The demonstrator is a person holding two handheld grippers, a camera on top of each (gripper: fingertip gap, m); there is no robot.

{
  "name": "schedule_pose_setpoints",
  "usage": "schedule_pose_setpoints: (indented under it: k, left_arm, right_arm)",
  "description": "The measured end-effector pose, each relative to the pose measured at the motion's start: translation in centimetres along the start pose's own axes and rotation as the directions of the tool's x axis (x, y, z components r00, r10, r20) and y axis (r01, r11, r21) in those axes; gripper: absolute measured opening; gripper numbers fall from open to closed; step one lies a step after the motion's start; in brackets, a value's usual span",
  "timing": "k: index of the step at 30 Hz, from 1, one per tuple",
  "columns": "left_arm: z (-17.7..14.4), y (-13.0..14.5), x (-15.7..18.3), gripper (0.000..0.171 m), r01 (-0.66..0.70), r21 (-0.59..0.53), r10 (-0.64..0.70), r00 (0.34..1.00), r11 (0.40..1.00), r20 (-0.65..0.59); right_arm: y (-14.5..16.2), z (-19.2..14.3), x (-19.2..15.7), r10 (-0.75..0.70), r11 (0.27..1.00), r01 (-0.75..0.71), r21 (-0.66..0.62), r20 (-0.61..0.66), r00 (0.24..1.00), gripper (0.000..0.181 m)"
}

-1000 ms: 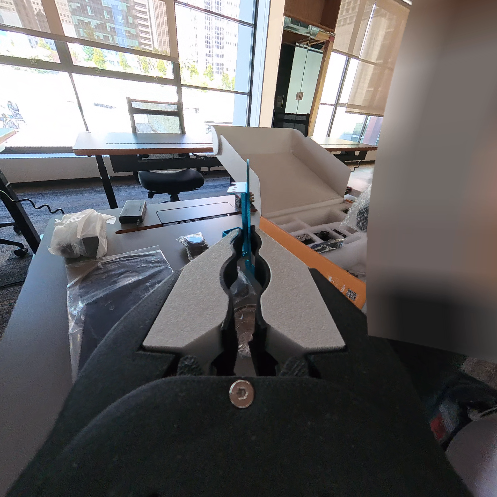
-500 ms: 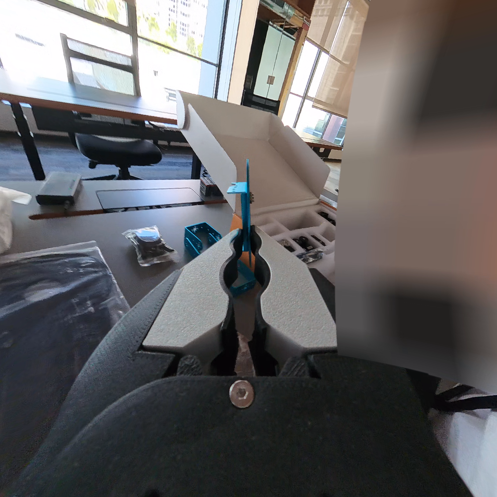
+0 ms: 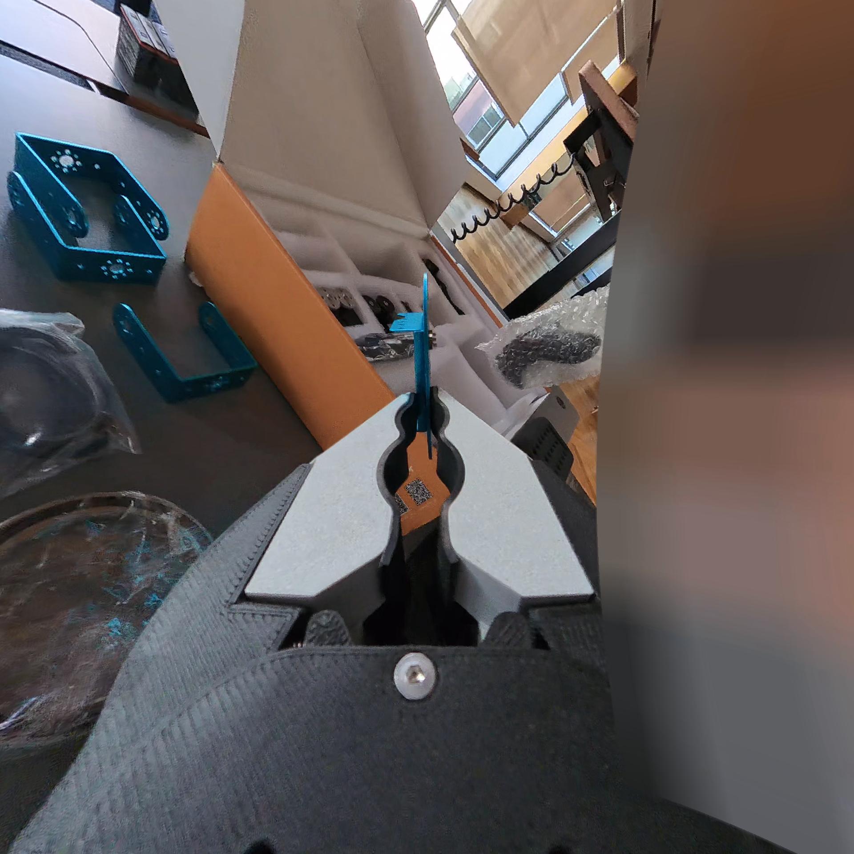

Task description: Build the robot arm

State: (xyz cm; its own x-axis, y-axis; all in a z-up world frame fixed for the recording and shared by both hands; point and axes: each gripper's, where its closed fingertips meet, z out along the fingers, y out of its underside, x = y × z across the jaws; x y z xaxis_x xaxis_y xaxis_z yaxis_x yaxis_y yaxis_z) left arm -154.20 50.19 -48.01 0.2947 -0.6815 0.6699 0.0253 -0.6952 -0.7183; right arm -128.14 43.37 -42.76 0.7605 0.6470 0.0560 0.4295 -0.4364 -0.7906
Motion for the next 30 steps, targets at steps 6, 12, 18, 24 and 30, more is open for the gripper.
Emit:
schedule_pose_setpoints:
  k: [6,12,18,24,30]
  left_arm:
    - [0.1,2.1,1.5,0.003,0.003,-0.030,-0.004,1.000,1.000,-0.019]
    - [-0.8,2.9,1.7,0.004,-0.013,-0.022,0.013,1.000,1.000,-0.016]
    - [-0.8,3.6,1.2,0.004,-0.050,-0.050,0.050,0.999,0.998,0.003]
    - [-0.5,3.5,0.5,0.004,-0.050,-0.053,0.050,0.999,0.997,0.009]
    - [-0.6,3.5,-0.2,0.004,-0.091,-0.061,0.094,0.994,0.994,0.046]
  right_arm:
    - [0.5,-1.1,-0.5,-0.005,1.000,0.005,0.001,-0.039,0.999,0.000]
    - [0.9,-2.8,-0.5,0.005,1.000,-0.004,0.014,-0.096,0.995,0.000]
    - [1.6,-3.4,-0.6,0.014,1.000,-0.013,0.008,-0.126,0.992,0.000]
    - [2.0,-3.2,-0.6,0.027,1.000,-0.025,0.012,-0.136,0.990,0.000]
    - [2.0,-2.5,-0.6,0.034,0.999,-0.033,0.012,-0.118,0.992,0.000]
